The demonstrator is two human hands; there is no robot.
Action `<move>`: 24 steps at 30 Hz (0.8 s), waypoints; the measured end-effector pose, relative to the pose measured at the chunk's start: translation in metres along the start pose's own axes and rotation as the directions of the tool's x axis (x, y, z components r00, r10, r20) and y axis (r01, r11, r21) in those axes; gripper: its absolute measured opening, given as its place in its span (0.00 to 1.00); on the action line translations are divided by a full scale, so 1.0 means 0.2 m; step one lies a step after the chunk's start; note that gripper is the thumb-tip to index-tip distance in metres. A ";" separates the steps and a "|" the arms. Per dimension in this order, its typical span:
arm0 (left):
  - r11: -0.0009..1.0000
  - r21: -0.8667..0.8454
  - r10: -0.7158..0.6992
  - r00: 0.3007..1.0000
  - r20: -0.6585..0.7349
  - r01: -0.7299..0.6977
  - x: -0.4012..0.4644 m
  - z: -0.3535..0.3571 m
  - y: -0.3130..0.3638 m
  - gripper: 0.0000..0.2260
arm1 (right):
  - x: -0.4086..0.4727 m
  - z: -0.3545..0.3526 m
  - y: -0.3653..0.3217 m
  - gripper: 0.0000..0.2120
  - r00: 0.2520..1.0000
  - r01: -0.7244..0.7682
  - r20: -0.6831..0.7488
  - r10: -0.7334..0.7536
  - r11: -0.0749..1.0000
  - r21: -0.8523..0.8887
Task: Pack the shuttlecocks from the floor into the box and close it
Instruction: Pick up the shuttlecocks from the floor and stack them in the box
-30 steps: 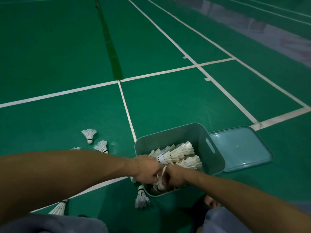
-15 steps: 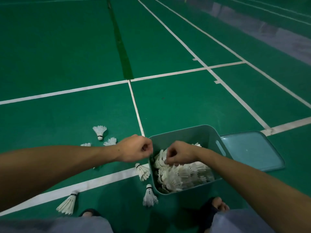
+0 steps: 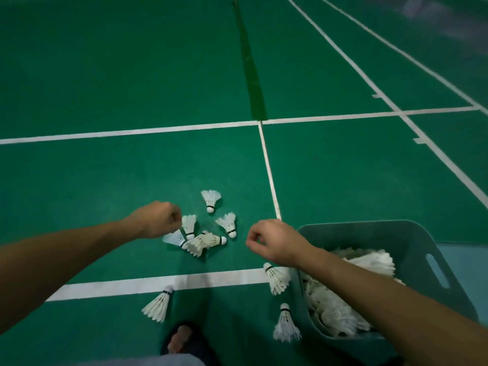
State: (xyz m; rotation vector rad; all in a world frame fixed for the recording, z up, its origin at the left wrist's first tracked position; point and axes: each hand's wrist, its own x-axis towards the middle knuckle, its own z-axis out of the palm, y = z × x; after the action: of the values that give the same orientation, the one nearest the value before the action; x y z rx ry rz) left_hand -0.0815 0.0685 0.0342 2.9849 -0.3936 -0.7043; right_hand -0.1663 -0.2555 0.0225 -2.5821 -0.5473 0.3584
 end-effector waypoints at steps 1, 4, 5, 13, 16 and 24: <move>0.999 0.009 -0.033 0.999 0.021 0.033 0.00 0.03 -0.06 0.05 | 0.06 0.04 0.00 0.11 0.999 -0.027 0.019 0.027 1.000 0.010; 0.994 0.048 -0.099 0.988 0.121 0.094 0.03 0.15 -0.20 0.11 | 0.23 0.17 0.01 0.09 0.989 -0.107 0.102 0.106 0.994 0.001; 0.993 0.066 -0.109 0.982 0.152 0.100 0.04 0.19 -0.22 0.15 | 0.28 0.21 0.02 0.08 0.984 -0.127 0.125 0.127 0.992 -0.005; 0.965 0.261 0.004 0.998 -0.058 0.011 0.19 0.47 -0.22 0.28 | 0.64 0.55 -0.03 0.20 0.985 -0.151 0.084 0.152 0.988 -0.023; 0.938 0.343 0.084 0.992 -0.096 -0.046 0.24 0.55 -0.19 0.28 | 0.73 0.69 -0.07 0.27 0.990 -0.100 0.088 0.108 0.991 -0.086; 0.957 -0.285 -0.066 0.998 -0.015 0.059 0.32 0.71 -0.26 0.17 | 0.78 0.82 -0.04 0.28 0.982 -0.150 0.101 0.161 0.983 -0.107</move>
State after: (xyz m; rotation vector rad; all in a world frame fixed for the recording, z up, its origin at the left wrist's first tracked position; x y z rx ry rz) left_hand -0.0782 0.1033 -0.1261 2.7398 -0.1779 -0.6653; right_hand -0.0873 -0.1154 -0.1375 -2.7215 -0.4102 0.5408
